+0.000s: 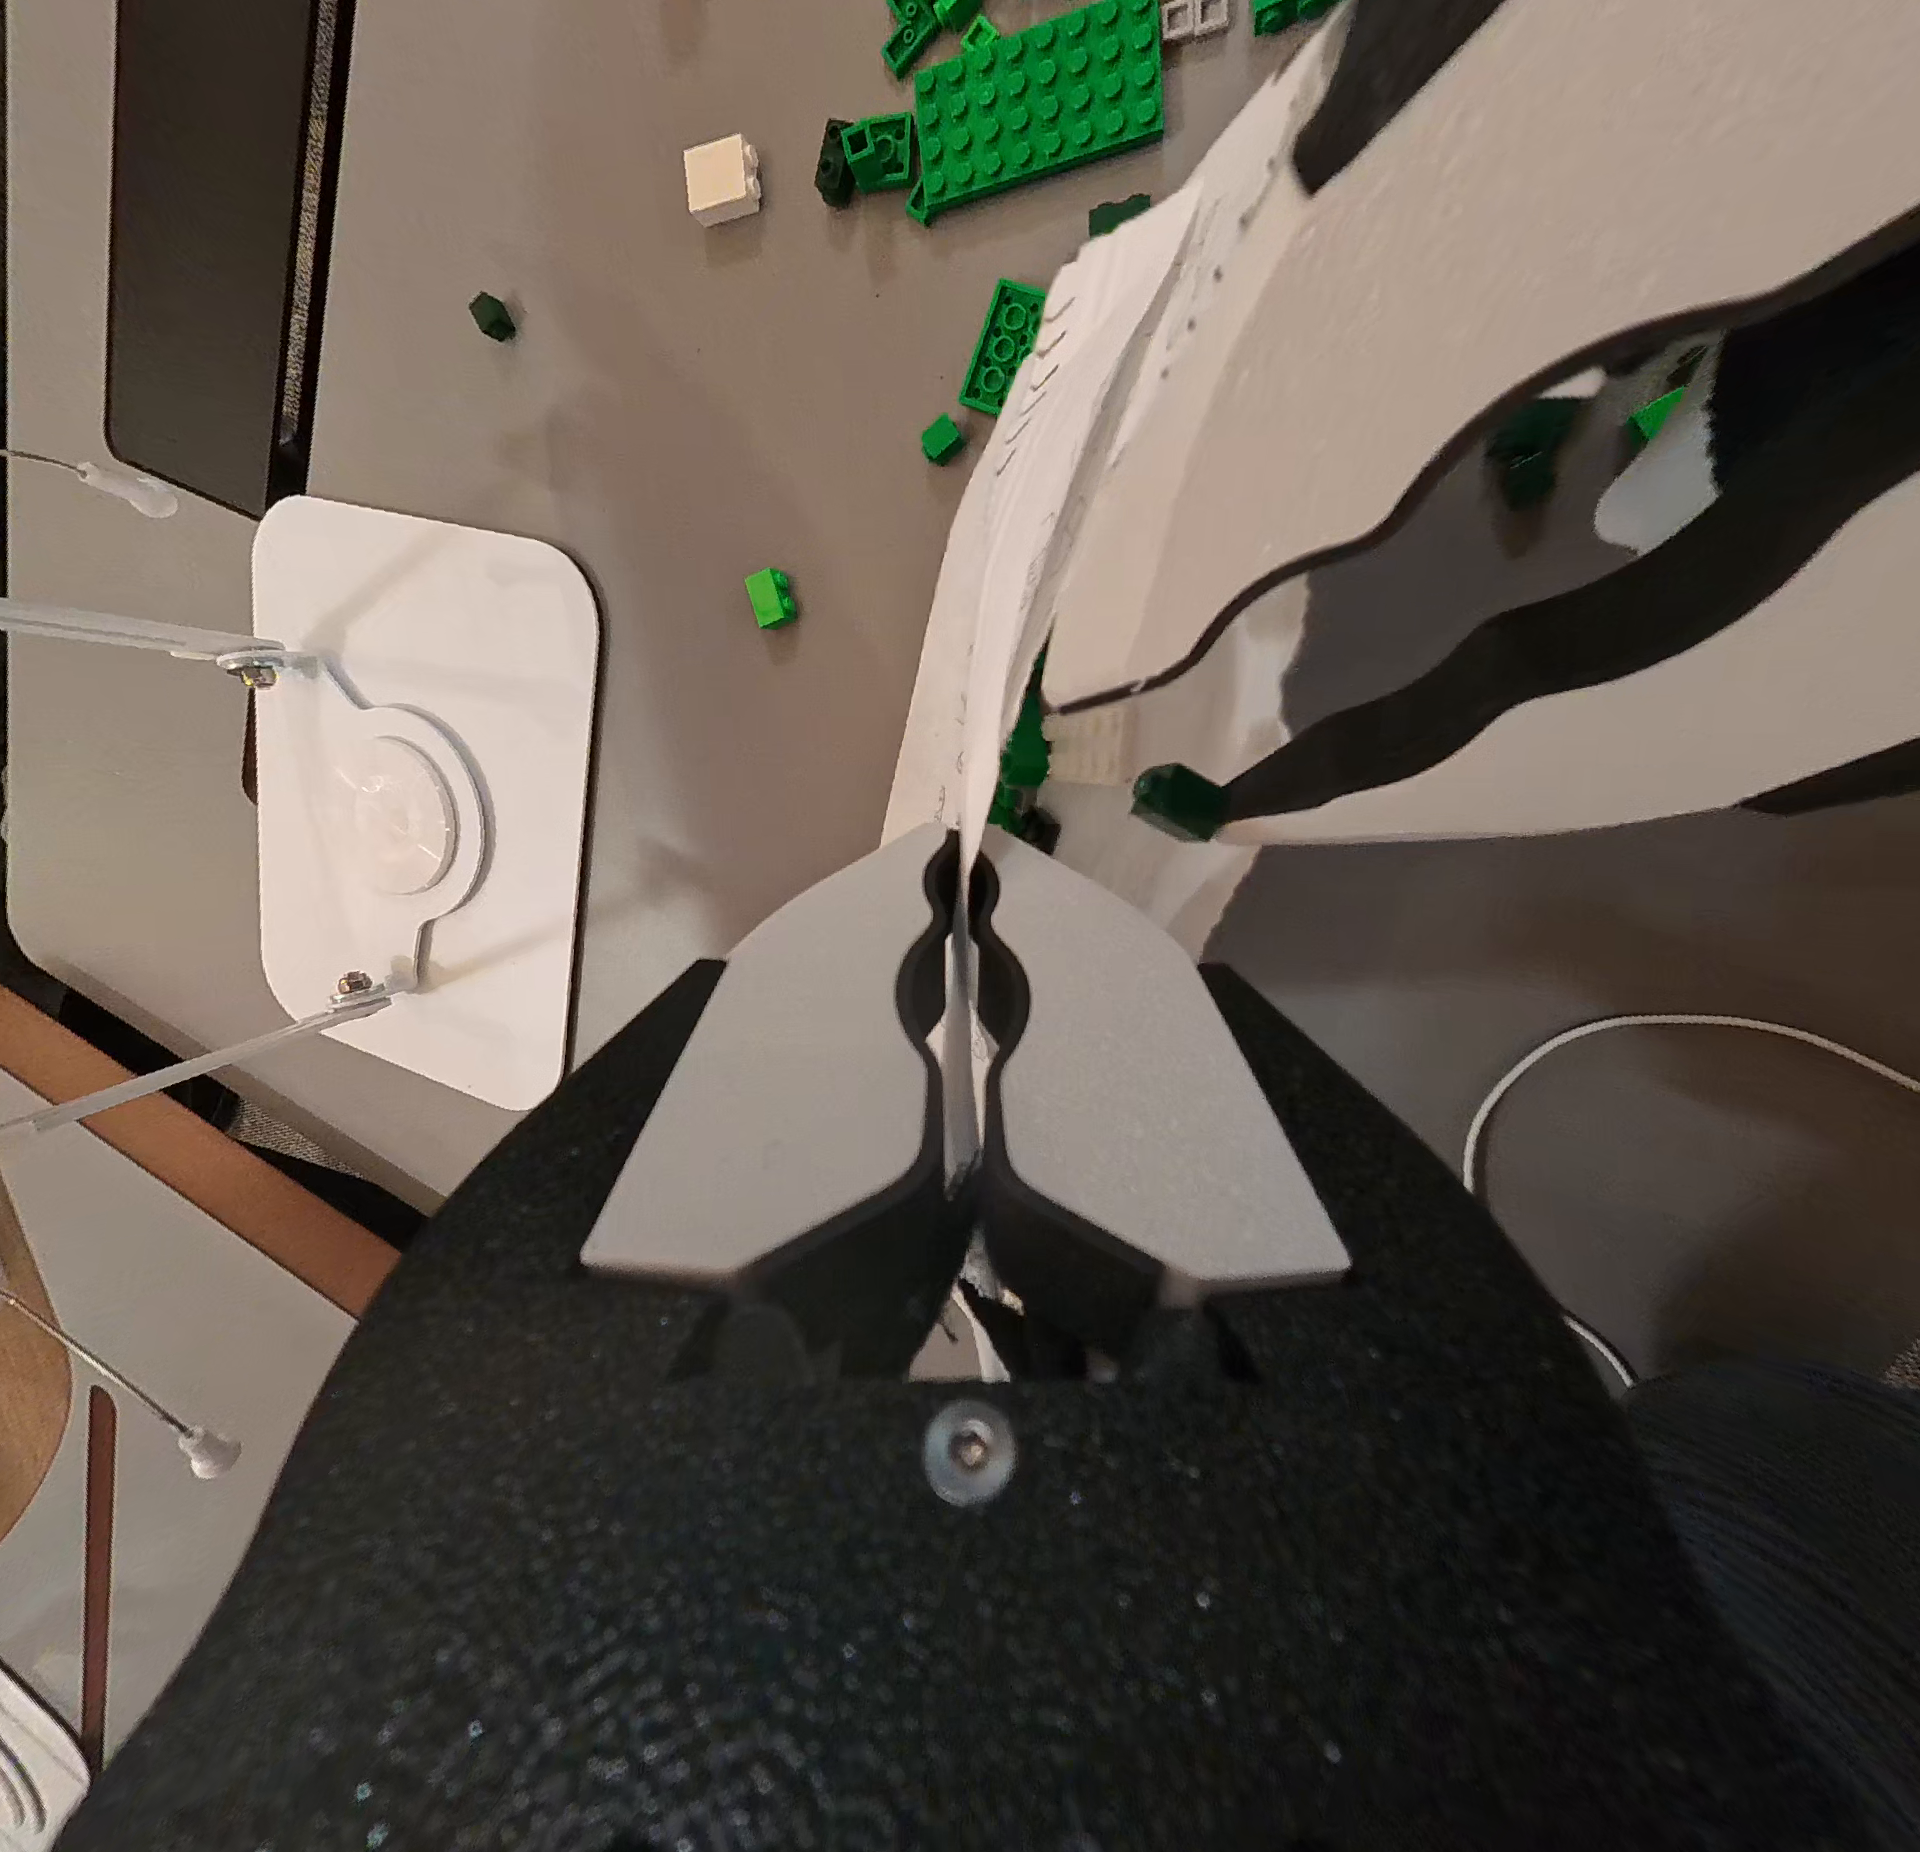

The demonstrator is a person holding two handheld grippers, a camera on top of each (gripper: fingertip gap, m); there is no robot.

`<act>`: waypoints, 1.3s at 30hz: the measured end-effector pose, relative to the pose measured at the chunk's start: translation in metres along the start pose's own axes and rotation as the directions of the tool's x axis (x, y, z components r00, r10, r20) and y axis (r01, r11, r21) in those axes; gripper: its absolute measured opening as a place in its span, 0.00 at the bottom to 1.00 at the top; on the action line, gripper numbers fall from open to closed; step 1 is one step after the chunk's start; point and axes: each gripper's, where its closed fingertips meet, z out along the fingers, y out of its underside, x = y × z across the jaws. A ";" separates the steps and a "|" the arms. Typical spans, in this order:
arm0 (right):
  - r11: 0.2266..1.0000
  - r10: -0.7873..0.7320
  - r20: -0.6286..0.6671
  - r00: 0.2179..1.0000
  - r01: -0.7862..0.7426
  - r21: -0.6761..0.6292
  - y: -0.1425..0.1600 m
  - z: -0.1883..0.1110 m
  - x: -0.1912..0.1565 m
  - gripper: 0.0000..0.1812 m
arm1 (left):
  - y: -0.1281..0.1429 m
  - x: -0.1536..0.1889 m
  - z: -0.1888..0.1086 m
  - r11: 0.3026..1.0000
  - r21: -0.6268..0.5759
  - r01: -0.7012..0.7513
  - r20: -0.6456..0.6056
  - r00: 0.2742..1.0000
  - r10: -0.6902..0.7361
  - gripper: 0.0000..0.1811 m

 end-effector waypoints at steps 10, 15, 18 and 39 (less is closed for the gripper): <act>1.000 -0.004 -0.048 0.999 0.005 0.015 -0.004 -0.004 0.006 0.15 | 0.004 -0.002 -0.003 1.000 -0.009 0.011 0.014 1.000 -0.010 0.00; 0.998 -0.047 -0.118 0.992 0.042 -0.050 0.006 -0.005 0.016 0.21 | 0.000 0.001 -0.004 1.000 -0.002 -0.012 0.014 1.000 0.012 0.00; 0.998 -0.042 -0.135 0.990 0.035 -0.054 0.006 -0.008 0.021 0.22 | -0.001 0.002 -0.005 1.000 -0.001 -0.019 0.018 1.000 0.019 0.00; 0.861 0.367 0.199 0.908 -0.252 -0.441 0.143 -0.070 -0.075 0.13 | 0.007 0.000 -0.007 1.000 -0.006 0.001 0.011 1.000 -0.001 0.00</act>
